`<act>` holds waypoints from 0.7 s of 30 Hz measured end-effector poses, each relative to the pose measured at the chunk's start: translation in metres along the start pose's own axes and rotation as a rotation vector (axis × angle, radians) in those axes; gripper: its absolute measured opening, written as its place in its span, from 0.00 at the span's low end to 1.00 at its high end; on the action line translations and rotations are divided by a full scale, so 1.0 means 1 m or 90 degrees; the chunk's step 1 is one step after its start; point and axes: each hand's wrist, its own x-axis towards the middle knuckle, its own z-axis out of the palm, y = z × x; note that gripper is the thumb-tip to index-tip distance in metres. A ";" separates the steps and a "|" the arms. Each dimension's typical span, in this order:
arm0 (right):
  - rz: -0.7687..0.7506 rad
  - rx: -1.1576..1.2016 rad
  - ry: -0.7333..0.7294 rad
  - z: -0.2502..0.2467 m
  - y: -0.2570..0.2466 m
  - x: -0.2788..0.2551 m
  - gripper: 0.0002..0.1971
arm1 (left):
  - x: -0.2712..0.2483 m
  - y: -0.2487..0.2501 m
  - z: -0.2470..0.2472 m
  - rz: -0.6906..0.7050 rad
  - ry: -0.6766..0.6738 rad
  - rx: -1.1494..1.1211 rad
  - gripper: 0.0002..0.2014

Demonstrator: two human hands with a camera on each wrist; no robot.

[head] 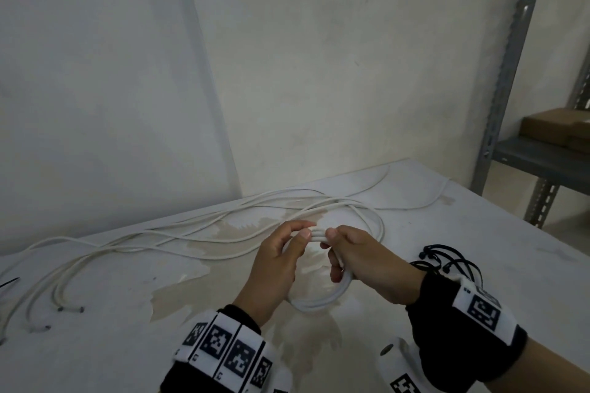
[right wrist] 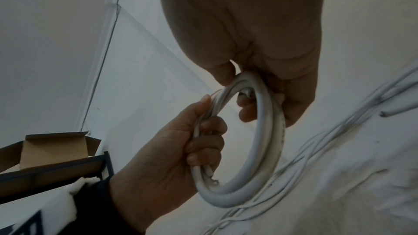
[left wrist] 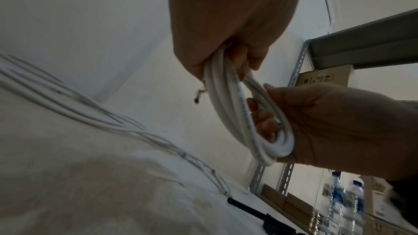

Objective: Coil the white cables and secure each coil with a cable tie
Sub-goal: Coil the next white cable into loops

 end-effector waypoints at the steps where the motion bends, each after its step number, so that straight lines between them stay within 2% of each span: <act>1: 0.012 0.019 -0.013 -0.002 0.001 -0.001 0.17 | 0.000 -0.001 0.002 -0.005 -0.001 -0.004 0.09; 4: 0.028 0.025 -0.032 -0.010 0.004 -0.006 0.19 | 0.000 -0.004 0.008 -0.022 -0.002 -0.018 0.09; 7: 0.039 -0.046 -0.010 -0.025 0.009 -0.007 0.20 | 0.004 -0.005 0.013 -0.036 0.002 -0.034 0.09; 11: 0.047 -0.261 0.126 -0.073 0.027 -0.007 0.14 | 0.008 -0.005 0.016 -0.041 0.005 -0.055 0.09; 15: 0.171 -0.440 0.187 -0.126 0.052 -0.013 0.17 | 0.012 -0.007 0.021 -0.050 0.007 -0.083 0.10; 19: 0.310 -0.562 0.150 -0.150 0.068 -0.015 0.22 | 0.015 -0.008 0.026 -0.060 -0.001 -0.104 0.10; 21: 0.349 -0.570 0.140 -0.152 0.070 -0.012 0.15 | 0.015 -0.007 0.026 -0.063 -0.003 -0.110 0.10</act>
